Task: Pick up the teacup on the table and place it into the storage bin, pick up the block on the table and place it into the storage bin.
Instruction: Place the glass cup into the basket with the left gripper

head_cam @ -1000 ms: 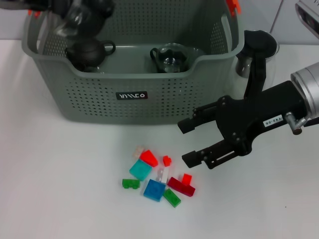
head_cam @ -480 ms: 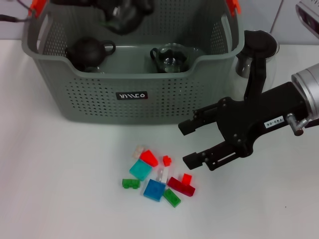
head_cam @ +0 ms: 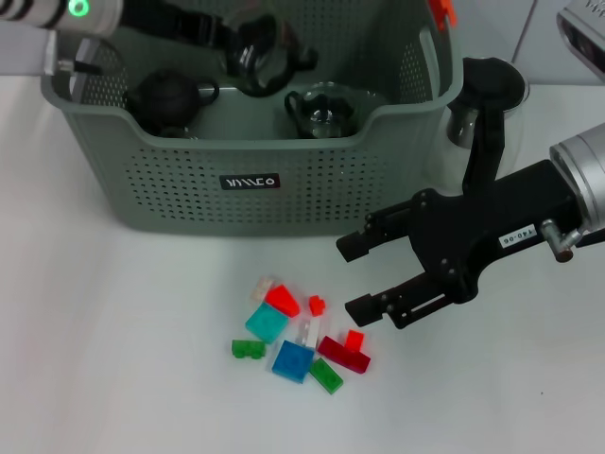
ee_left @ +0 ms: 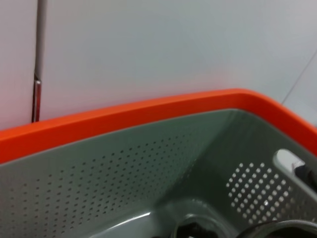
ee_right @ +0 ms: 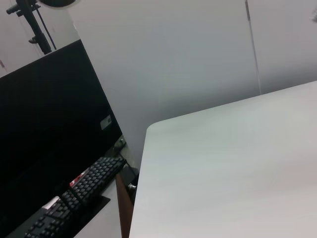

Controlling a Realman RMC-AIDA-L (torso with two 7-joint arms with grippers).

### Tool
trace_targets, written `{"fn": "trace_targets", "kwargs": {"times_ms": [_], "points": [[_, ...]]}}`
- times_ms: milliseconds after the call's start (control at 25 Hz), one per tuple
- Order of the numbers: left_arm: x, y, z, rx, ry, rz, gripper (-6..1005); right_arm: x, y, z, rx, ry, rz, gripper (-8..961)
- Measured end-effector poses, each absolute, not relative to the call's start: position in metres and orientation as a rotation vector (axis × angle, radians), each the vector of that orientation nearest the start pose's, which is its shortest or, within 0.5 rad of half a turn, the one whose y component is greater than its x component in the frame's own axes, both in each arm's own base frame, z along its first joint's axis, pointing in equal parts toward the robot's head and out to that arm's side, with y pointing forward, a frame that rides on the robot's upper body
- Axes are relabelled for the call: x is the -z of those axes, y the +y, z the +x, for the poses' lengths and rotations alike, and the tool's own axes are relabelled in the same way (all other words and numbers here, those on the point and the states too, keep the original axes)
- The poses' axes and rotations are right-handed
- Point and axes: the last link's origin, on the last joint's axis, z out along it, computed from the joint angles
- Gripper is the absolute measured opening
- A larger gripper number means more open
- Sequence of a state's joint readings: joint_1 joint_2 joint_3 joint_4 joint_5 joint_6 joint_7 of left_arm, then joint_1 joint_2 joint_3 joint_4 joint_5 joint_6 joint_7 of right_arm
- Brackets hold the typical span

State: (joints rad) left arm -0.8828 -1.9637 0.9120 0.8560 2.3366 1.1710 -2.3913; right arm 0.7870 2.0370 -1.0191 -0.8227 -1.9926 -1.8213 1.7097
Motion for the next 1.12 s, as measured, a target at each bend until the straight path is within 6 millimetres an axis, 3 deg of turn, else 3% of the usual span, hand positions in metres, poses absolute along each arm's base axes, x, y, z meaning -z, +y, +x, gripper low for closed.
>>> {"fn": "trace_targets", "kwargs": {"times_ms": [560,1120], "points": [[-0.027,0.465,-0.162,0.106,-0.952,-2.380,59,0.003,0.345,0.142,-0.475,0.343,-3.304,834],[-0.024,0.464,-0.160,0.092,-0.948,-2.392,128,0.002,0.345,0.142,-0.473,0.339,-3.302,834]]}}
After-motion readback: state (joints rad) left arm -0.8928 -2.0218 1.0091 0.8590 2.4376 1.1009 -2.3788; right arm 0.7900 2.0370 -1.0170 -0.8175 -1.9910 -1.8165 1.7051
